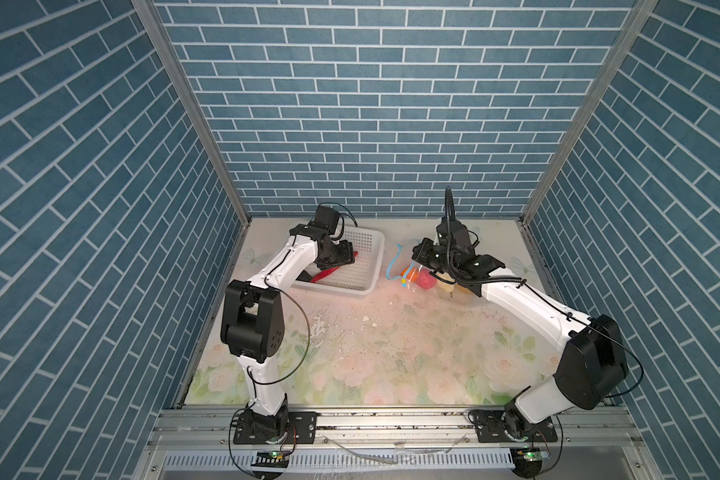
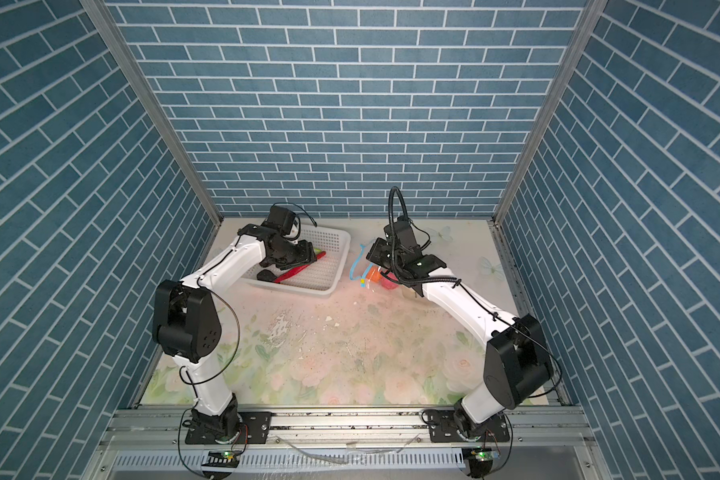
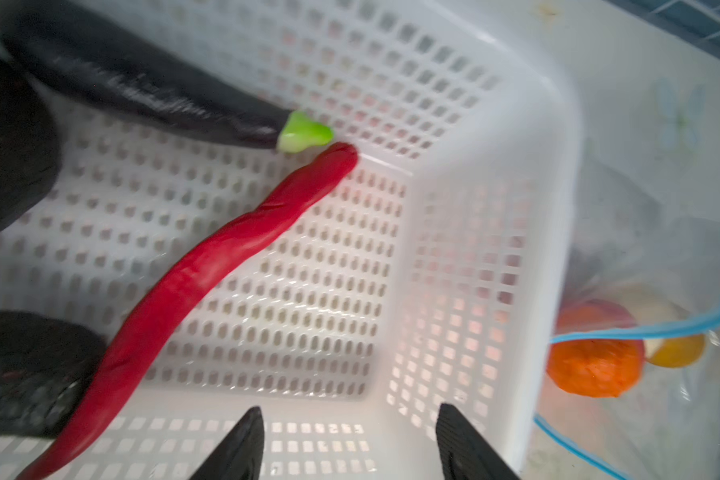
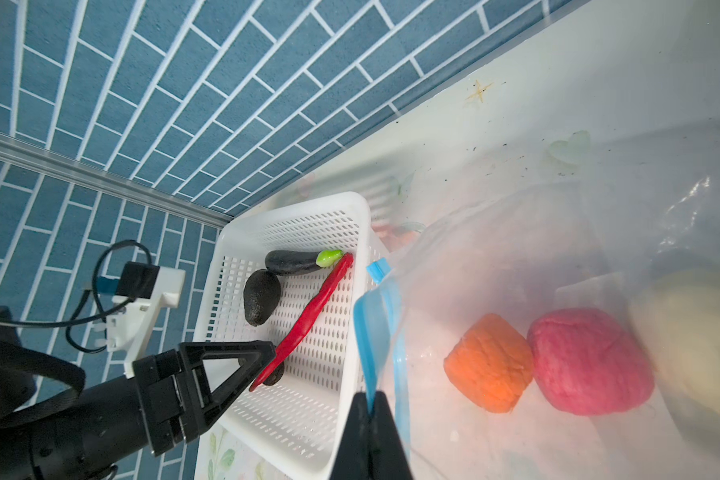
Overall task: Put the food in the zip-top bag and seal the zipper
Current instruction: 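Move the left gripper back over the basket above the red chili, then lower the open left gripper into the basket around the red chili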
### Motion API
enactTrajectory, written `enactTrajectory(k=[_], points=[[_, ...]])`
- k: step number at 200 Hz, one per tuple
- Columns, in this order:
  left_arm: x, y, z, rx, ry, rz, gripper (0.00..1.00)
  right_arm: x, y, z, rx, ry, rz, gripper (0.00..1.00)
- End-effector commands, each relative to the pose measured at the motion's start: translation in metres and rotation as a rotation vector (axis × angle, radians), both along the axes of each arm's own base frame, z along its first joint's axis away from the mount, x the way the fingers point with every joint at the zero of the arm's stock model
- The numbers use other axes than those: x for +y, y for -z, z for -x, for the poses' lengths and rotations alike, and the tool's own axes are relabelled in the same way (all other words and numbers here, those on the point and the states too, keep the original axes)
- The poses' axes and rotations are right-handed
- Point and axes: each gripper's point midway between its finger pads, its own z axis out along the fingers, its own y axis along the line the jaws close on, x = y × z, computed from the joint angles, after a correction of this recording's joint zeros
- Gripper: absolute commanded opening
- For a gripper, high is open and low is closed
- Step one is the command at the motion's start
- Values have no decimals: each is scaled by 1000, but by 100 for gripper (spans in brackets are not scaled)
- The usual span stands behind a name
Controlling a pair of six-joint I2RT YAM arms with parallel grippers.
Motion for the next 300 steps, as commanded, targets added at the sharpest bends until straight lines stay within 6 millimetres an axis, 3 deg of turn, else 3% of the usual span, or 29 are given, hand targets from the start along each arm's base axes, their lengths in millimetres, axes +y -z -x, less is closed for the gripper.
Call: enactTrajectory(k=[1, 50, 118, 185, 235, 300], points=[[30, 0, 7, 18, -149, -53, 70, 2, -3, -2, -4, 4, -36, 0], [54, 16, 7, 30, -285, -85, 70, 5, -2, -4, -1, -6, -43, 0], [59, 46, 5, 96, -351, -38, 70, 8, -5, -7, -3, -7, -52, 0], [66, 65, 0, 142, -366, -8, 77, 15, -4, -9, 14, -22, -69, 0], [68, 69, -6, 147, -366, -14, 78, 16, -1, -10, 20, -26, -70, 0], [65, 73, -33, 135, -340, -27, 75, 13, -4, -7, 14, -24, -67, 0]])
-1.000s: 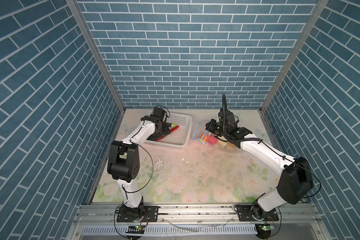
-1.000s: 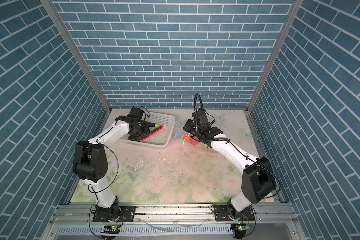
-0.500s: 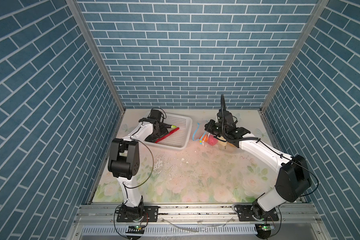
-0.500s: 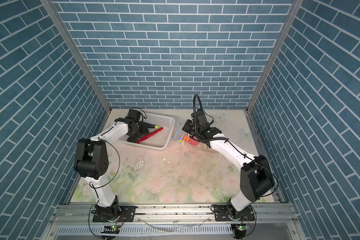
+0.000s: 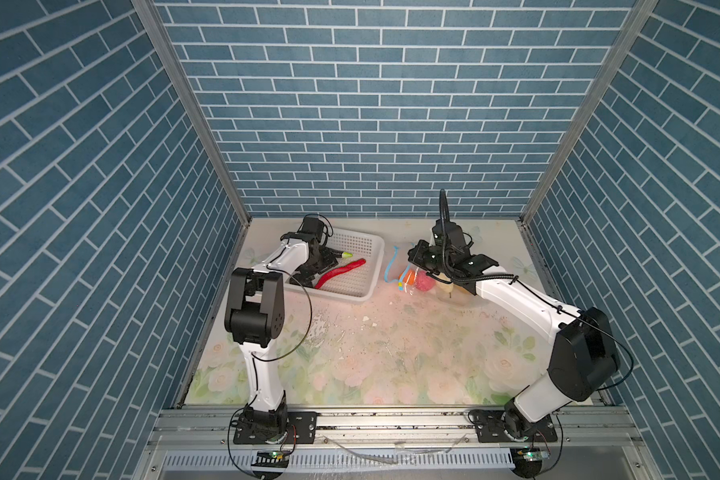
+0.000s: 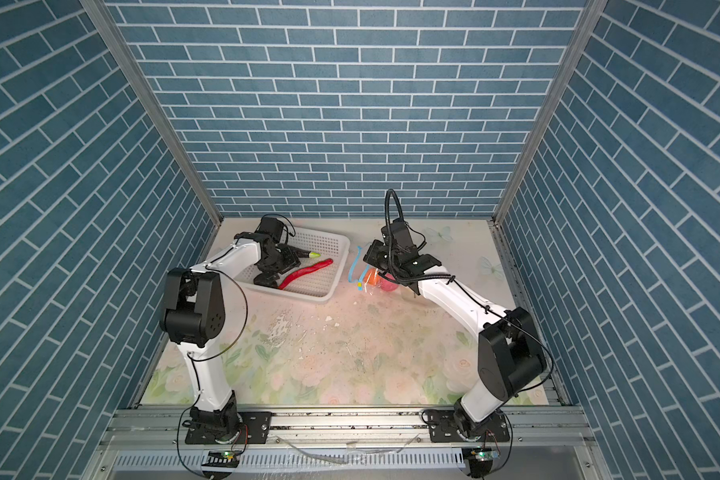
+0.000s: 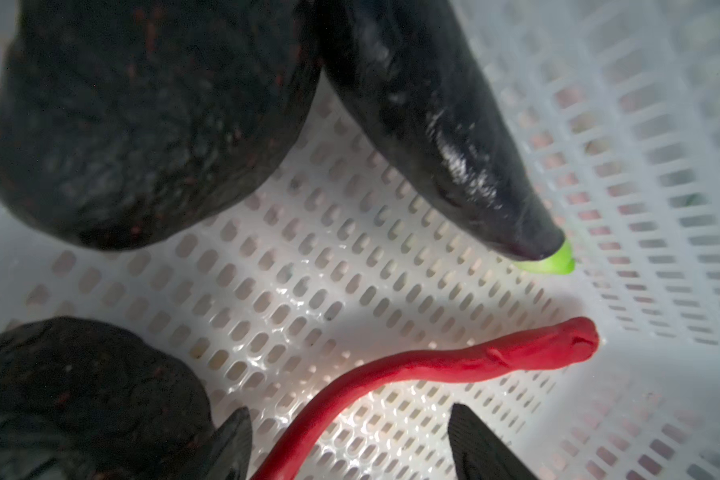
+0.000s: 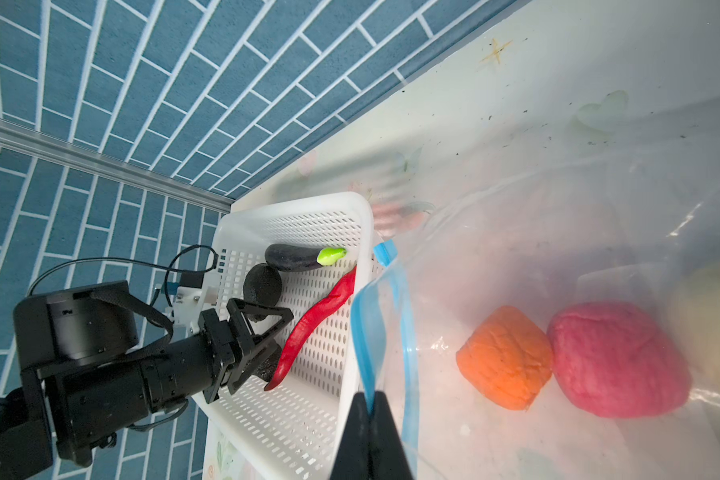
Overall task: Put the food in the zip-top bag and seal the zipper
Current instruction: 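Lower the open left gripper into the basket around the red chili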
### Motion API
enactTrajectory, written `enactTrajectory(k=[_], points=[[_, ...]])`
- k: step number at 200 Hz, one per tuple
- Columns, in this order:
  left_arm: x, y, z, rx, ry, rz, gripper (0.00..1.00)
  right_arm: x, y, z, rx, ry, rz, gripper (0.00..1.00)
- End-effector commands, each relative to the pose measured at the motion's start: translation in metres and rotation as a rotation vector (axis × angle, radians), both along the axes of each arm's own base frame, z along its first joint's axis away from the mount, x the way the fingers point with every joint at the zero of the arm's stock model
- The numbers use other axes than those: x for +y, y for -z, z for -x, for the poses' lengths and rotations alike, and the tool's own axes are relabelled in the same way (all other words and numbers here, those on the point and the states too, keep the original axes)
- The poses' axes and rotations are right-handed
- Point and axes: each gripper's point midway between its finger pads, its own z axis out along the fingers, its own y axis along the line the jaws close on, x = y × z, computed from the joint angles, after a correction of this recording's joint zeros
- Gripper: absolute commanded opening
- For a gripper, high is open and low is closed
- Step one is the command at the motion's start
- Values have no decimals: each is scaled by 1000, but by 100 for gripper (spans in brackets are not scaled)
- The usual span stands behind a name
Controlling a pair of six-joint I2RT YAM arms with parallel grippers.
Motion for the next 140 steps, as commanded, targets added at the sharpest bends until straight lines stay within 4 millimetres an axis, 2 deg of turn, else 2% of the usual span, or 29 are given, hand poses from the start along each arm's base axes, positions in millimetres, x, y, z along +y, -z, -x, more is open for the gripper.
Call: enactTrajectory(k=[1, 16, 44, 86, 107, 140], points=[[3, 7, -4, 26, 22, -16, 75, 1, -21, -5, -34, 15, -44, 0], [-7, 5, -11, -14, 88, 14, 73, -1, -21, -5, -35, 20, -39, 0], [-35, -16, -26, -172, 256, 102, 71, 0, -20, -5, -33, 19, -41, 0], [-71, -47, -33, -317, 564, 15, 66, 0, -17, -5, -29, 18, -41, 0], [-89, -48, -32, -372, 714, -30, 64, 1, -18, -6, -25, 13, -42, 0], [-102, -38, -29, -376, 862, -117, 61, 0, -21, -4, -28, 8, -32, 0]])
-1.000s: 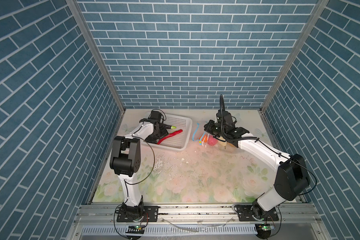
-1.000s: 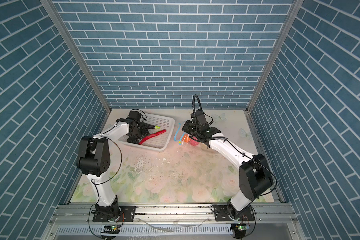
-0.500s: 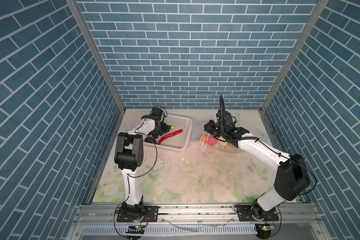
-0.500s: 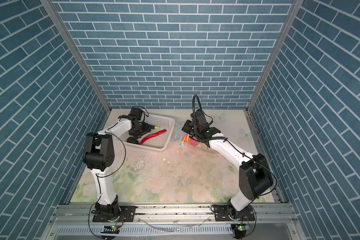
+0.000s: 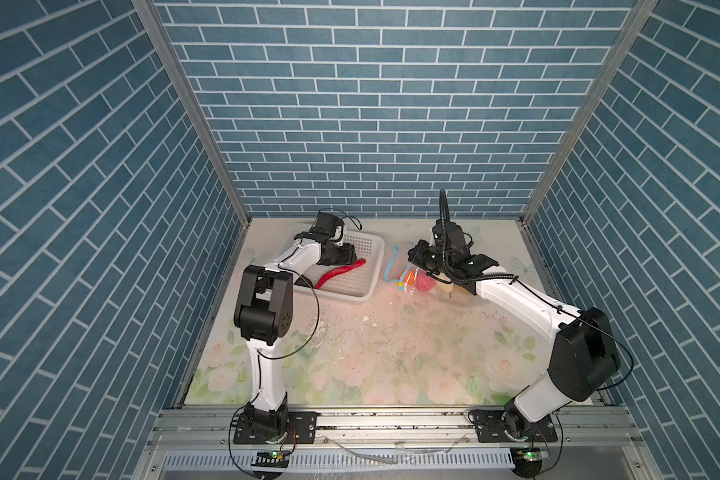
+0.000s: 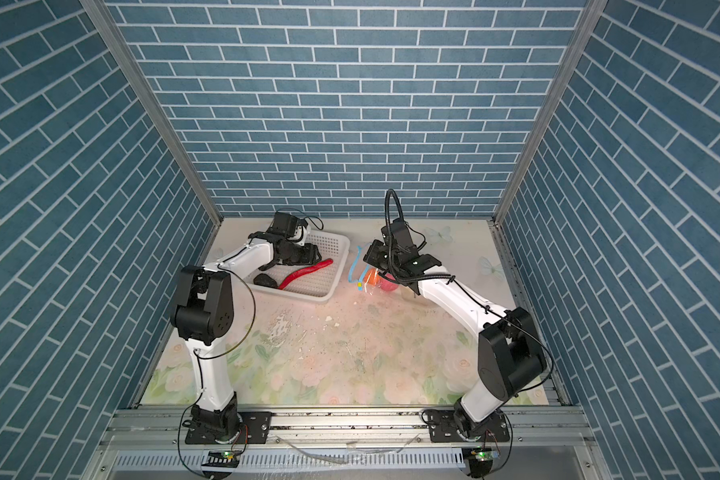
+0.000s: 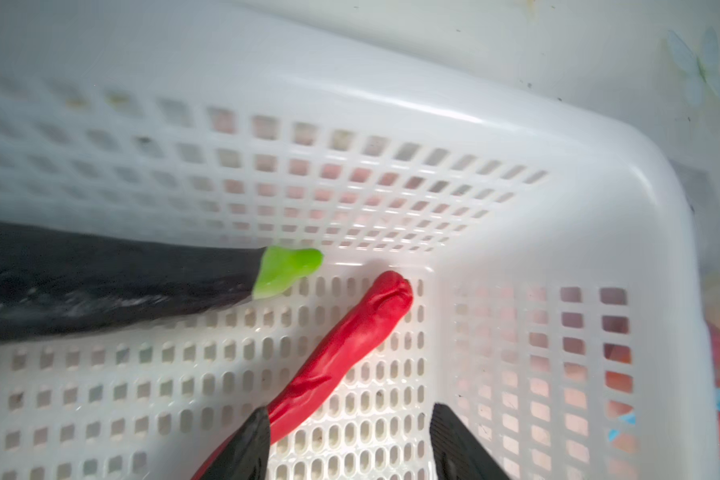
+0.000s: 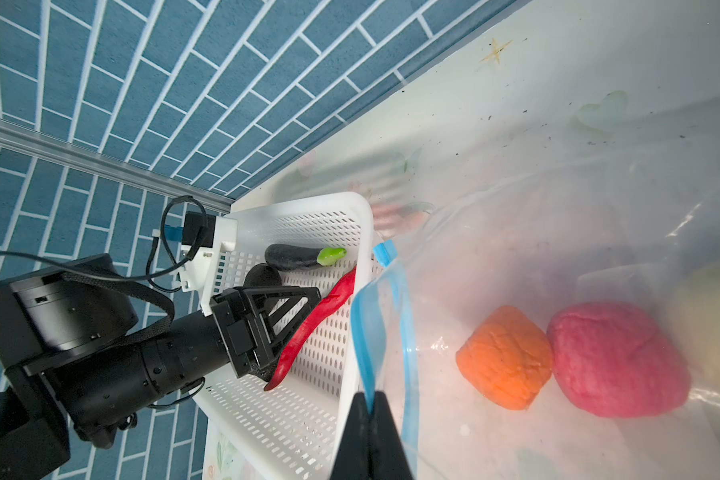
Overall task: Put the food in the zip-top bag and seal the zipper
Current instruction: 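Lower the open left gripper into the basket around the red chili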
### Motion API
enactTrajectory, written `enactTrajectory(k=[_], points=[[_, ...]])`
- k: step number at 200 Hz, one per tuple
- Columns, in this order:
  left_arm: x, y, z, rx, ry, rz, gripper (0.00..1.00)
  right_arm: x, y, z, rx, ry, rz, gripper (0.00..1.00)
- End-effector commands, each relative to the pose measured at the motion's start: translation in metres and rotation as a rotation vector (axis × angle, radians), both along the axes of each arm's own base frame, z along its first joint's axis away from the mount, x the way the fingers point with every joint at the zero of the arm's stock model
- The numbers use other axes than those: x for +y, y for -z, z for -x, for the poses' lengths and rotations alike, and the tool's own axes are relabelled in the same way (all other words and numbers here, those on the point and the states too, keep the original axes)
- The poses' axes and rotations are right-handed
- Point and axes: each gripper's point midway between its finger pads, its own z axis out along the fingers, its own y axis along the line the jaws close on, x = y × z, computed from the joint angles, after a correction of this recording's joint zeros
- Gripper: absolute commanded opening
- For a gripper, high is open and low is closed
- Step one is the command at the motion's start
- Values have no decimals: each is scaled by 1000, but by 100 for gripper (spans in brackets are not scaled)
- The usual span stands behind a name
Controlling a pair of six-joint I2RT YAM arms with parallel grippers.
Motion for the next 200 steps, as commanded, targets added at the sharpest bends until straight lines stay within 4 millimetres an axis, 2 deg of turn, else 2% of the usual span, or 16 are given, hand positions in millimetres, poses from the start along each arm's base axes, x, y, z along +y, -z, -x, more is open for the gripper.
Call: enactTrajectory(k=[1, 66, 114, 200], points=[[-11, -15, -5, -104, 159, -79, 61, 0, -21, -4, -29, 7, -33, 0], [-13, 11, -9, -70, 230, -215, 57, -3, -19, -1, -26, 14, -26, 0], [-27, 28, -12, -44, 266, -267, 53, -3, -21, -1, -26, 15, -22, 0], [-15, 50, -20, -8, 217, -360, 50, -1, -22, -5, -21, 16, -20, 0]])
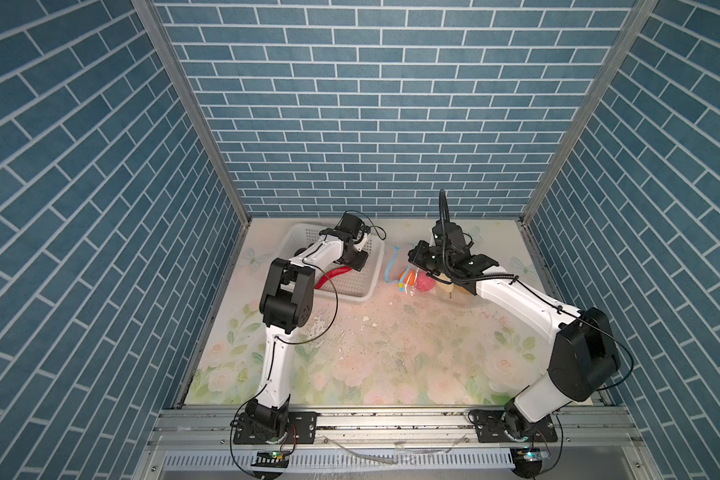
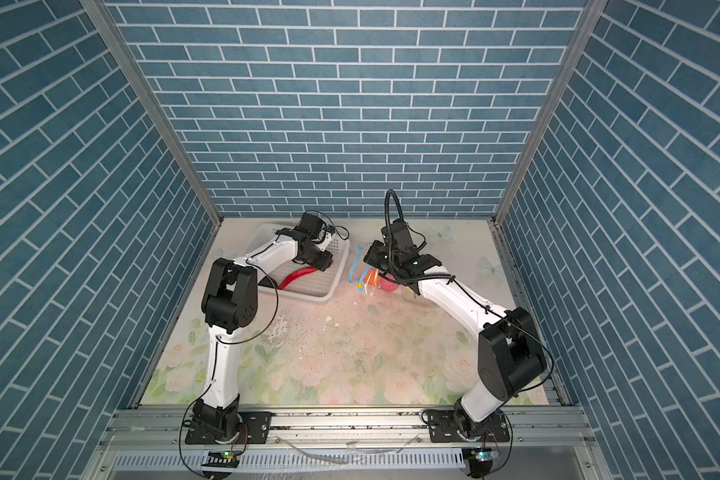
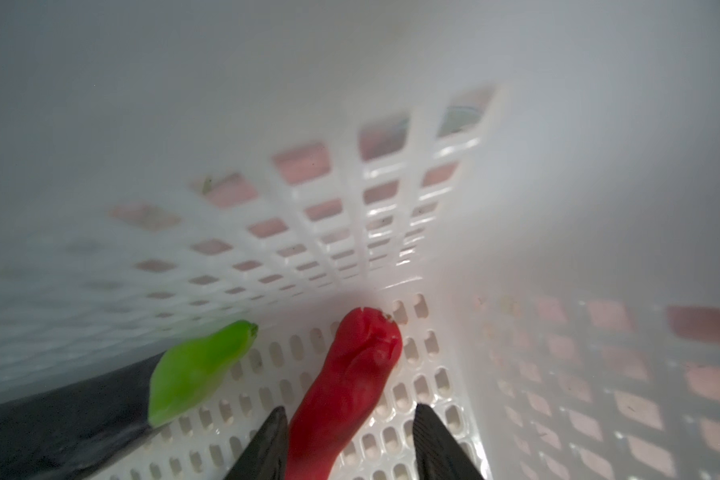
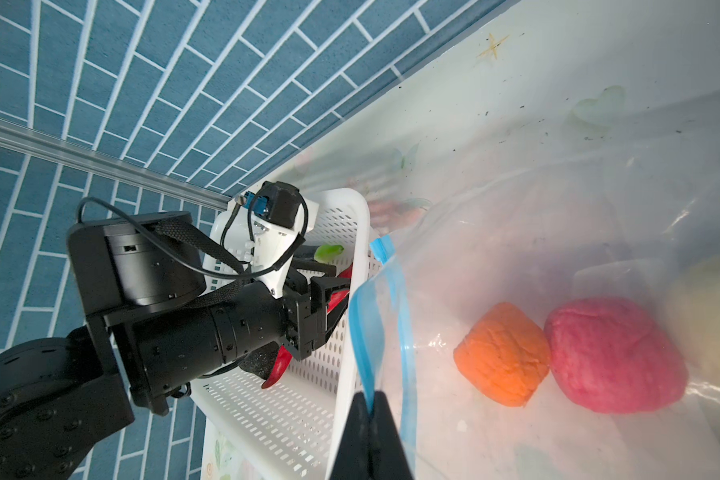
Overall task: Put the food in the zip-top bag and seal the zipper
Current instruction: 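Lower the open left gripper into the basket around the red chili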
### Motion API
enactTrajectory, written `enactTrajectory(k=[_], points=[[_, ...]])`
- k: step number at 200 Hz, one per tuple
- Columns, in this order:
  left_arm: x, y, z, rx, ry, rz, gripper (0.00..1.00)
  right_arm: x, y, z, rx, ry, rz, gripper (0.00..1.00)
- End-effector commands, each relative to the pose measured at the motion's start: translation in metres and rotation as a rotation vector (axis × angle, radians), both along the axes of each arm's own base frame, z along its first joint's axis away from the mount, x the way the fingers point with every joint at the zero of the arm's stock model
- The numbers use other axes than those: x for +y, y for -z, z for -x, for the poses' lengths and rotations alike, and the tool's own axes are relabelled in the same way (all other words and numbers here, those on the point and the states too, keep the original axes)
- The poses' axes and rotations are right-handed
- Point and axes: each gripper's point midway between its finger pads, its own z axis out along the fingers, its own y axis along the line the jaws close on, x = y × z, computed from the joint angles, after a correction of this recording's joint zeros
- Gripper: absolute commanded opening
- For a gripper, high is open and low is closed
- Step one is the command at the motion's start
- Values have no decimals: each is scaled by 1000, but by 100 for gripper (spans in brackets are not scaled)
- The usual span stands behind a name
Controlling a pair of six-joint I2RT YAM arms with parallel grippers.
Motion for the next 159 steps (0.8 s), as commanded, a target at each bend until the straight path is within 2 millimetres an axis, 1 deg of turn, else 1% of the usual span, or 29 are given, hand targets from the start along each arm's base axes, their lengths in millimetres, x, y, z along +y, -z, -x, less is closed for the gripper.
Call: enactTrajectory(k=[1, 62, 114, 133, 159], points=[[8, 10, -3, 10, -22, -48, 50, 1, -24, -6, -32, 14, -27, 0], [6, 24, -9, 37, -36, -57, 45, -1, -24, -6, -33, 15, -20, 0], [10, 27, -11, 41, -59, -77, 43, -3, -27, -5, -43, 19, -18, 0], [16, 28, -9, 49, -84, -98, 43, -4, -27, -4, -46, 19, -15, 0], [22, 24, -5, 49, -110, -120, 41, -4, -27, -4, -48, 18, -17, 0]])
